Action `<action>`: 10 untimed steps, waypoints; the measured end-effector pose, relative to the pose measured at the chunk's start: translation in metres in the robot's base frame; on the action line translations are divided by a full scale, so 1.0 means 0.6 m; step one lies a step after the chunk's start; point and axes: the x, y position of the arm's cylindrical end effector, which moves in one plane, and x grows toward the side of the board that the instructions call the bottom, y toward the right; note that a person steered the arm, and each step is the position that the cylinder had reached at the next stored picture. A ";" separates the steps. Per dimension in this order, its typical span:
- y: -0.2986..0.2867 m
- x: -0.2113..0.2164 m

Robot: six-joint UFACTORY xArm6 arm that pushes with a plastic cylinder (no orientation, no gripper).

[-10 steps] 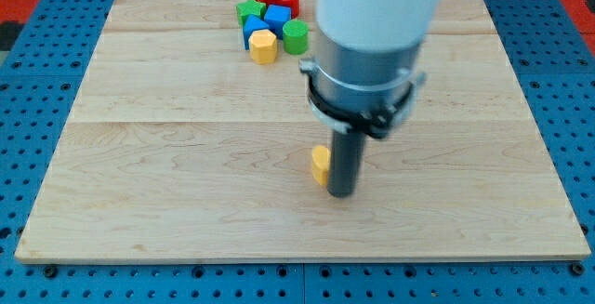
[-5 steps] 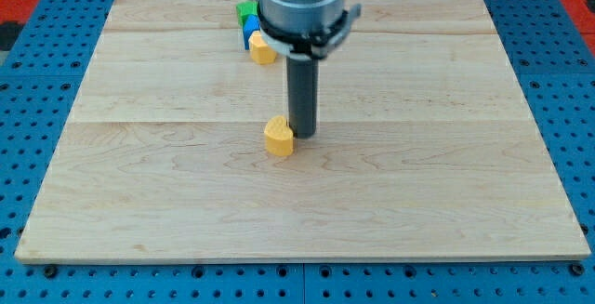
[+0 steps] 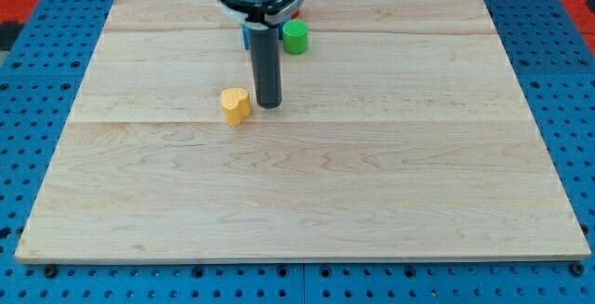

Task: Move the yellow blocks to the group of blocks

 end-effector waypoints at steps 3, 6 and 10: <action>-0.063 0.049; -0.128 0.009; -0.065 -0.055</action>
